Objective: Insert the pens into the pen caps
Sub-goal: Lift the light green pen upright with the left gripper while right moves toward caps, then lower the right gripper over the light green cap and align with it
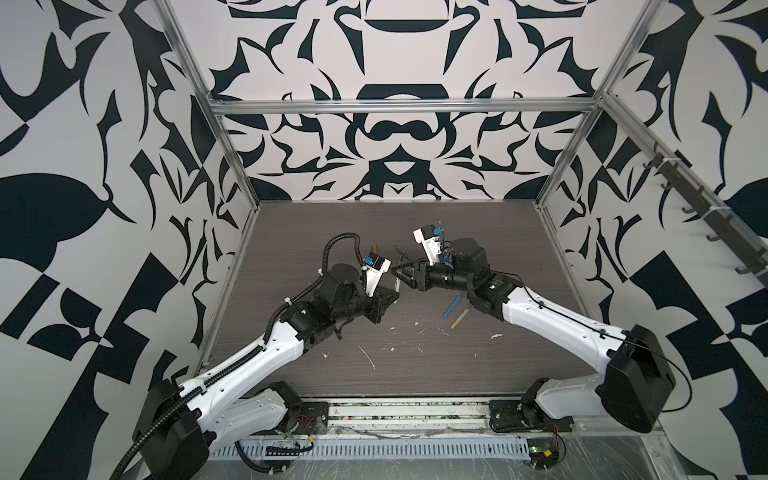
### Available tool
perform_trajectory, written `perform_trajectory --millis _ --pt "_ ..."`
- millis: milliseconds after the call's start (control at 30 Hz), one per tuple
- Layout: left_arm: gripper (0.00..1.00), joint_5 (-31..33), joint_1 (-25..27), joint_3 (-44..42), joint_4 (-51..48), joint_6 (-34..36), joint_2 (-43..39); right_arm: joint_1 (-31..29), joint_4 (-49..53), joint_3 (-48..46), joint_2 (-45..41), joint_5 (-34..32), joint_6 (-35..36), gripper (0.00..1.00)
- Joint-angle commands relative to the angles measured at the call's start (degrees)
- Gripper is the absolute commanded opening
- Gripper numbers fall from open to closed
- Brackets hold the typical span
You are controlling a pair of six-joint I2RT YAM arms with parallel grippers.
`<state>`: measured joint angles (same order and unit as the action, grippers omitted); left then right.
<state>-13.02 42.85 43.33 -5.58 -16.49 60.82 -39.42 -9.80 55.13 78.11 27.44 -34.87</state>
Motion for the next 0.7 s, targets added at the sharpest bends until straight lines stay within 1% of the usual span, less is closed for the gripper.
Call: perform_trajectory --millis 0,67,100,167,200,233,267,333,400,567,667 --pt "0.00 -1.39 -0.12 1.87 0.50 0.59 0.72 -0.39 -3.06 2.25 -0.06 1.56 -0.98 0.22" --pt "0.00 -1.70 -0.12 1.67 1.24 0.19 1.11 -0.38 -3.21 2.13 -0.07 1.83 -1.48 0.08" --pt "0.00 -1.74 -0.14 1.67 1.50 -0.02 1.31 -0.40 -3.22 2.03 -0.23 1.93 -1.58 0.04" --pt "0.22 -1.85 -0.07 1.22 2.33 -0.58 1.50 -0.40 -3.38 1.59 -0.99 1.24 -1.71 0.01" --pt "0.32 -1.85 -0.07 0.78 3.03 -0.68 1.42 -0.40 -3.54 1.28 -1.26 0.74 -1.78 0.00" --pt "0.39 -1.69 -0.13 0.20 3.97 -1.05 1.26 -0.39 -3.88 0.90 -1.58 0.32 -2.00 0.00" --pt "0.41 -1.71 -0.11 -0.48 5.15 -1.44 0.96 -0.40 -4.24 0.69 -1.74 0.07 -2.26 0.00" --pt "0.43 -1.57 -0.20 -1.58 7.00 -2.14 0.51 -0.40 -5.04 0.41 -1.70 0.07 -2.77 0.00" --pt "0.41 -1.39 -0.22 -2.19 8.42 -2.92 0.36 -0.39 -5.48 0.42 -1.40 0.77 -3.24 0.00" --pt "0.28 -2.13 -0.31 -1.54 8.22 -3.37 1.66 -0.40 -6.10 -0.06 -1.53 1.56 -3.76 0.00" --pt "0.19 -1.16 -0.39 -1.49 8.19 -3.33 1.66 -0.40 -6.34 -0.21 -1.32 1.78 -4.06 0.00"
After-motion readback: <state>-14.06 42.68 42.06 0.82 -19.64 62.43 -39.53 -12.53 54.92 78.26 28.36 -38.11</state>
